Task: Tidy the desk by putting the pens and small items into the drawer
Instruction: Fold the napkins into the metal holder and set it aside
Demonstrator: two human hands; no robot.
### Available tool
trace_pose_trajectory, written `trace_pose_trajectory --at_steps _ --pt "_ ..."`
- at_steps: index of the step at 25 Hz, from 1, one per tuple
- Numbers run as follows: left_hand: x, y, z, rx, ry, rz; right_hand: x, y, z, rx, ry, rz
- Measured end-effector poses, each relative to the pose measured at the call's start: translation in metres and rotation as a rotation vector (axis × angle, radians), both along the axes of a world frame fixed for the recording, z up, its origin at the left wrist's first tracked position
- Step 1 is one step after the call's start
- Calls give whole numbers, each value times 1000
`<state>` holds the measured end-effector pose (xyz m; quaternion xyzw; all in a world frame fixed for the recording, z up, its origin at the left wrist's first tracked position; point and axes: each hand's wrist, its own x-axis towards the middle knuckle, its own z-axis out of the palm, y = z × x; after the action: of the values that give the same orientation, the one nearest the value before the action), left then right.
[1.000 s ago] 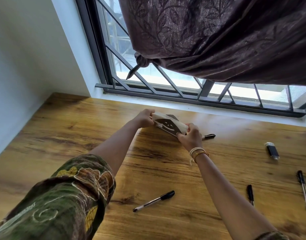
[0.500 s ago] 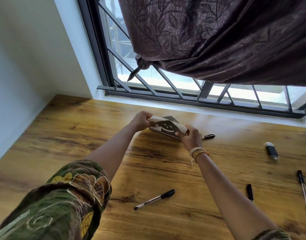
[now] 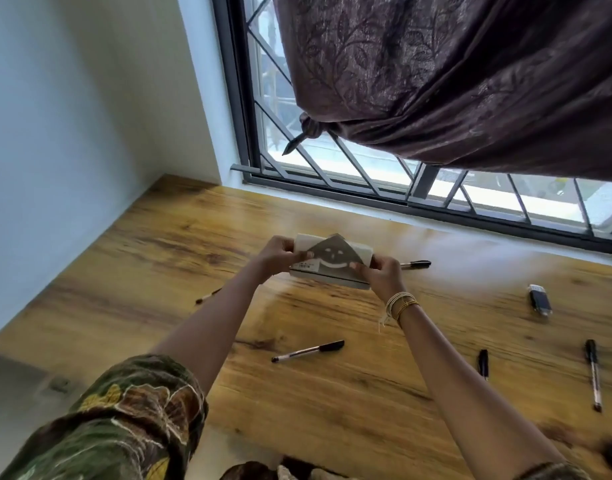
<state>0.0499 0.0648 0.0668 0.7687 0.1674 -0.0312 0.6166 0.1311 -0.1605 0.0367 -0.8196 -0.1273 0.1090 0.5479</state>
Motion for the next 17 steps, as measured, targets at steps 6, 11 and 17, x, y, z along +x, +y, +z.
trace_pose_trajectory --at_steps 6,11,17 --pt "-57 12 0 19 -30 190 -25 31 18 -2 18 130" --pt "-85 60 6 10 -59 299 -33 90 32 -6 28 229" --pt "-98 158 2 0 -78 530 -27 213 37 0 38 320"
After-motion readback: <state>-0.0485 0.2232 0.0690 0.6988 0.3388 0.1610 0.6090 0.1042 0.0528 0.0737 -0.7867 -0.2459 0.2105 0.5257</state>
